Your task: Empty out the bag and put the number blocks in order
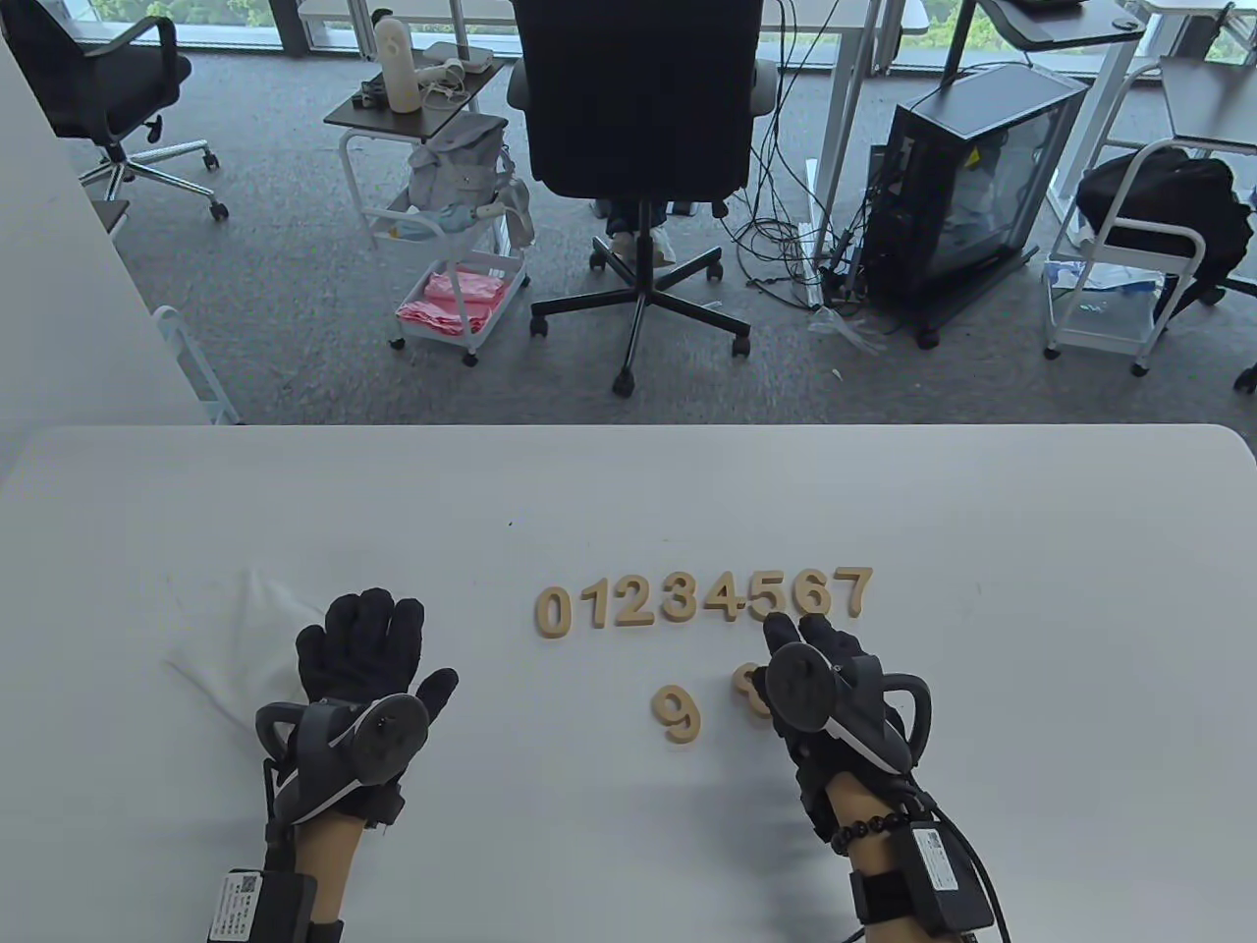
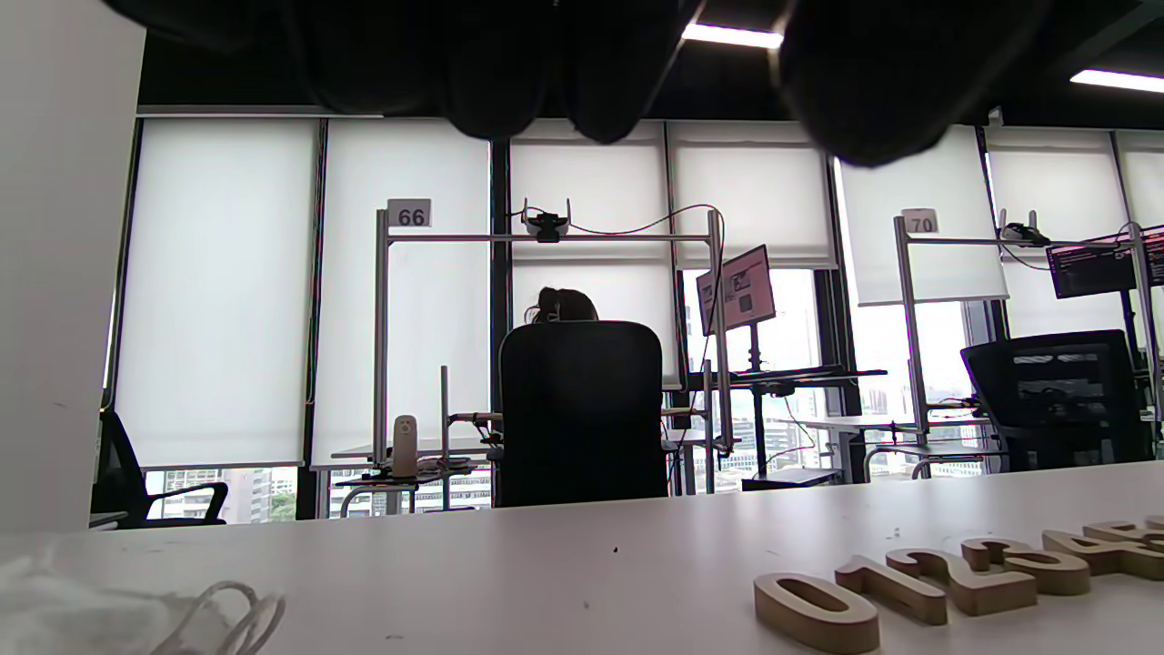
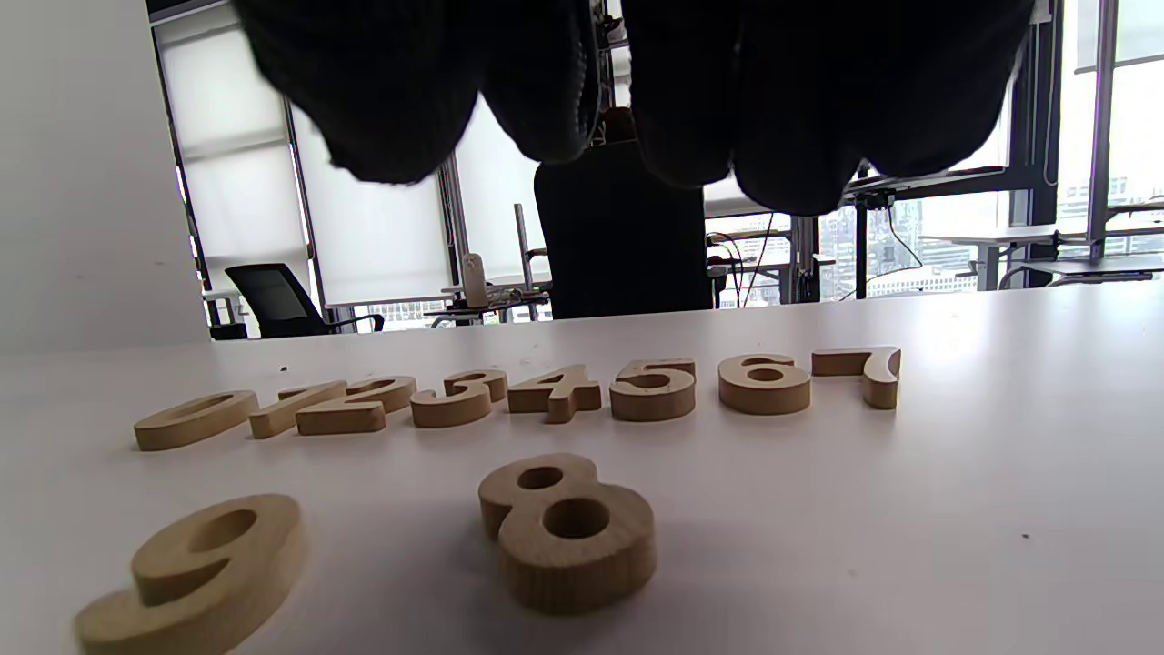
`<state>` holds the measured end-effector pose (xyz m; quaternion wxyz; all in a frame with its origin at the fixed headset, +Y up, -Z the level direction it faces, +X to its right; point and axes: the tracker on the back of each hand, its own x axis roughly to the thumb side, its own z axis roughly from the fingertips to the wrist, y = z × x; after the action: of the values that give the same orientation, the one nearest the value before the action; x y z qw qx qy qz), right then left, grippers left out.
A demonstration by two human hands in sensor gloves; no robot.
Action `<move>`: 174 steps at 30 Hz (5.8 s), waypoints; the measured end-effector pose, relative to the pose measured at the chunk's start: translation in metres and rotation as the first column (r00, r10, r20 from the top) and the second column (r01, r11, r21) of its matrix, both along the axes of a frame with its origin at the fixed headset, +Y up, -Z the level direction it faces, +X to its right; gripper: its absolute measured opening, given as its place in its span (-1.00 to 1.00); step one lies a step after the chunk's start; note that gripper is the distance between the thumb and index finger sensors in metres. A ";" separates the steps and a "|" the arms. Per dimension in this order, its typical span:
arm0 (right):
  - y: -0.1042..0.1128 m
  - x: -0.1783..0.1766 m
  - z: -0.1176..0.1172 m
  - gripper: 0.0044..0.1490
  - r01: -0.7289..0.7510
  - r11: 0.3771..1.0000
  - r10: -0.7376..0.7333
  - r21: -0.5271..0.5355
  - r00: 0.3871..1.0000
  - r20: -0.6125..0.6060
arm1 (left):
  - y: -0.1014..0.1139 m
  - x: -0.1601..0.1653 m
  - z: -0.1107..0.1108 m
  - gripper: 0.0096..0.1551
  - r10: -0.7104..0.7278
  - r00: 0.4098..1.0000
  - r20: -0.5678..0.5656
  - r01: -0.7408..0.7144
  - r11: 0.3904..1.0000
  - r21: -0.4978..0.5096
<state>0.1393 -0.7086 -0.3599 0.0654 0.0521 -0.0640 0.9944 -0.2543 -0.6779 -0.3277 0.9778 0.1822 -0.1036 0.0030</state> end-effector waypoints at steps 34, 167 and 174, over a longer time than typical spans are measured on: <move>-0.065 -0.027 -0.022 -0.25 -0.233 0.960 0.232 -0.152 0.972 -0.028 | 0.000 -0.001 -0.001 -0.08 -0.018 1.000 -0.020 0.017 1.000 -0.011; -0.067 -0.108 -0.006 -0.24 -0.271 0.952 0.251 -0.140 0.957 -0.147 | 0.001 0.003 0.000 -0.08 -0.027 0.999 -0.018 0.026 0.999 -0.035; -0.064 -0.100 -0.009 -0.26 -0.197 0.969 0.179 -0.148 0.976 -0.128 | 0.001 0.003 -0.001 -0.08 -0.028 0.999 -0.019 0.027 0.999 -0.034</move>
<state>0.0394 -0.7727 -0.3687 -0.0218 0.1089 0.0249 0.9935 -0.2517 -0.6772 -0.3287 0.9816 0.1644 -0.0965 -0.0104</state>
